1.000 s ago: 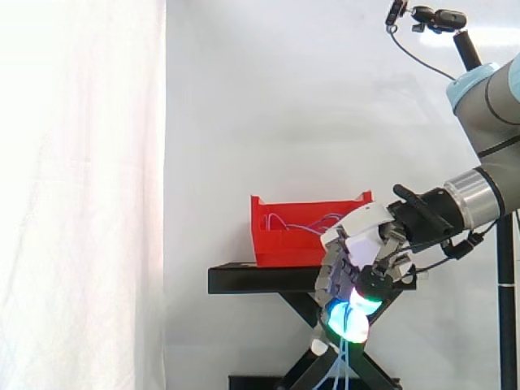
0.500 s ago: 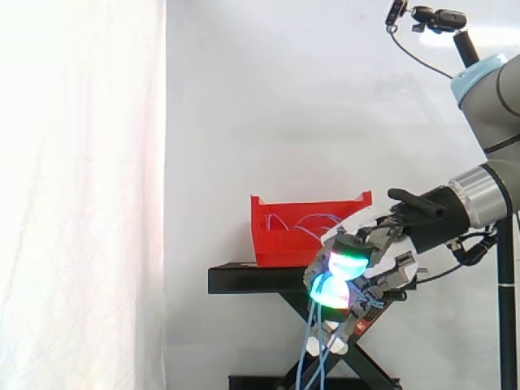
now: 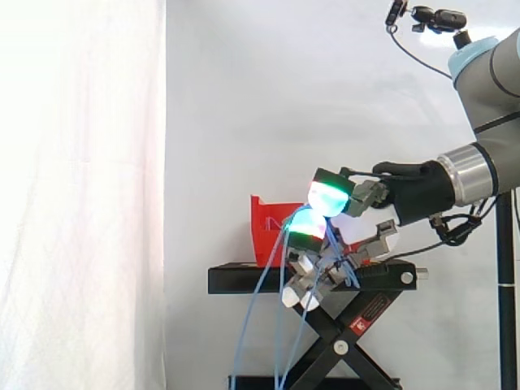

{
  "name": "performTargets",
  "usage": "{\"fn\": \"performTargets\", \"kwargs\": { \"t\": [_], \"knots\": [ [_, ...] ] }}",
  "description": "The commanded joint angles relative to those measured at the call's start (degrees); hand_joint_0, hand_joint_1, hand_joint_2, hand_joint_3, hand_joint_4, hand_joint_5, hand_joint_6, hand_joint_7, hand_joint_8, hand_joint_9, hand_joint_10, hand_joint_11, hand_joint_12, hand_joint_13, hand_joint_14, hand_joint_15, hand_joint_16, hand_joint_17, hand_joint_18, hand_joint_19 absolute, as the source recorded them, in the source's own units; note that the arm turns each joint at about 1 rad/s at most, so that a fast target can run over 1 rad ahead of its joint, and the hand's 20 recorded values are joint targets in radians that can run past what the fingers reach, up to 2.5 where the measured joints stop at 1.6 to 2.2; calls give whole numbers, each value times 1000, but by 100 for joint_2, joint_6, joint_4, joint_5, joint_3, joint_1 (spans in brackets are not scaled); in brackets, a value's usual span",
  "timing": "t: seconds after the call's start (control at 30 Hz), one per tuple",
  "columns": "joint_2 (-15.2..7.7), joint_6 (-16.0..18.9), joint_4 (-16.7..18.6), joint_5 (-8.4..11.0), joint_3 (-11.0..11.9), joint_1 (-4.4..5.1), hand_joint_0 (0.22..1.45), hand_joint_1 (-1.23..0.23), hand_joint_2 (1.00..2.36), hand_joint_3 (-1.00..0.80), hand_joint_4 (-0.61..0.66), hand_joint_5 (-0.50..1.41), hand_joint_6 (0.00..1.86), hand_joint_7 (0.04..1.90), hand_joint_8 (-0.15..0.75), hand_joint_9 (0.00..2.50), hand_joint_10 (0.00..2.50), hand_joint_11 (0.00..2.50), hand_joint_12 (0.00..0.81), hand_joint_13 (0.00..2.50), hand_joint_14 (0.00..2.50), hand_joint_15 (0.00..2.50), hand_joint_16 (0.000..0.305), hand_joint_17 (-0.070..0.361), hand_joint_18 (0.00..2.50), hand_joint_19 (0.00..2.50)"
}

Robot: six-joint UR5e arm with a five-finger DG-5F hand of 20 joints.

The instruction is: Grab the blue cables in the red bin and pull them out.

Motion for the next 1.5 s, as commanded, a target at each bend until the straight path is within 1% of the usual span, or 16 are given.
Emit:
{"fn": "performTargets", "kwargs": {
  "t": [0.0, 0.27, 0.5, 0.57, 0.6, 0.63, 0.7, 0.77, 0.87, 0.93, 0.97, 1.03, 1.1, 1.13, 1.27, 1.47],
  "knots": [
    [-6, -749, 130, -134, 27, -30, 902, -844, 1000, -1000, -6, 987, 353, 826, 266, 964, 22, 785, 338, 683, 14, 371, 44, 99, 526, 404],
    [-6, -757, 130, -187, 18, -74, 905, -841, 1000, -1000, 0, 980, 359, 815, 261, 969, 25, 807, 341, 962, 26, 738, 44, 99, 665, 517],
    [-6, -766, 130, -187, 27, -83, 912, -839, 1000, -1000, 2, 975, 362, 810, 266, 952, 24, 816, 304, 1335, 10, 1541, 43, 98, 901, 856],
    [-6, -766, 130, -187, 18, -83, 913, -838, 1000, -1000, 8, 977, 362, 812, 269, 948, 24, 823, 301, 1391, 1, 1662, 43, 96, 943, 927],
    [-6, -766, 130, -187, 18, -92, 914, -838, 1000, -1000, 11, 977, 360, 813, 270, 951, 22, 820, 302, 1363, 197, 1631, 42, 94, 977, 1003],
    [-6, -766, 130, -187, 18, -92, 915, -838, 1000, -1000, 11, 977, 360, 813, 271, 951, 24, 826, 301, 1284, 657, 1526, 42, 94, 1023, 1091],
    [3, -766, 130, -195, 18, -101, 916, -840, 1000, -1000, 10, 979, 361, 812, 272, 954, 24, 825, 302, 1222, 1033, 1418, 41, 93, 1078, 1198],
    [-6, -775, 130, -213, 18, -110, 918, -840, 1000, -1000, 8, 983, 358, 810, 273, 952, 25, 823, 304, 1186, 1385, 1287, 41, 92, 1110, 1250],
    [3, -942, 147, -275, 27, -110, 919, -839, 1000, -1000, 13, 981, 356, 817, 274, 952, 25, 826, 300, 1149, 1601, 1242, 39, 88, 1136, 1317],
    [-6, -1003, 156, -292, 18, -110, 919, -838, 1000, -1000, 7, 979, 356, 817, 273, 950, 25, 834, 298, 1054, 2038, 1173, 37, 84, 1195, 1436],
    [3, -1118, 183, -318, 27, -110, 918, -837, 1000, -1000, 1, 979, 354, 818, 271, 950, 26, 830, 298, 1052, 2047, 1169, 37, 84, 1199, 1439],
    [3, -1742, 437, -433, 27, -101, 911, -832, 1000, -1000, -3, 973, 358, 810, 272, 950, 24, 835, 303, 1046, 2066, 1187, 38, 85, 1205, 1444],
    [-6, -1953, 560, -494, 27, -101, 900, -831, 1000, -1000, -2, 969, 358, 807, 270, 950, 24, 843, 294, 1041, 2082, 1182, 38, 85, 1203, 1454],
    [3, -2172, 719, -626, 36, -110, 895, -831, 1000, -1000, -6, 965, 357, 810, 270, 951, 24, 836, 294, 1040, 2087, 1176, 38, 85, 1197, 1454],
    [3, -2243, 824, -767, 36, -110, 872, -832, 1000, -1000, -5, 961, 356, 812, 267, 950, 24, 836, 292, 1014, 2207, 1160, 38, 85, 1198, 1462],
    [3, -2304, 842, -775, 62, -101, 855, -836, 1000, -1000, -2, 946, 370, 795, 267, 951, 24, 848, 296, 1000, 2240, 1148, 39, 88, 1165, 1432]
  ]
}}
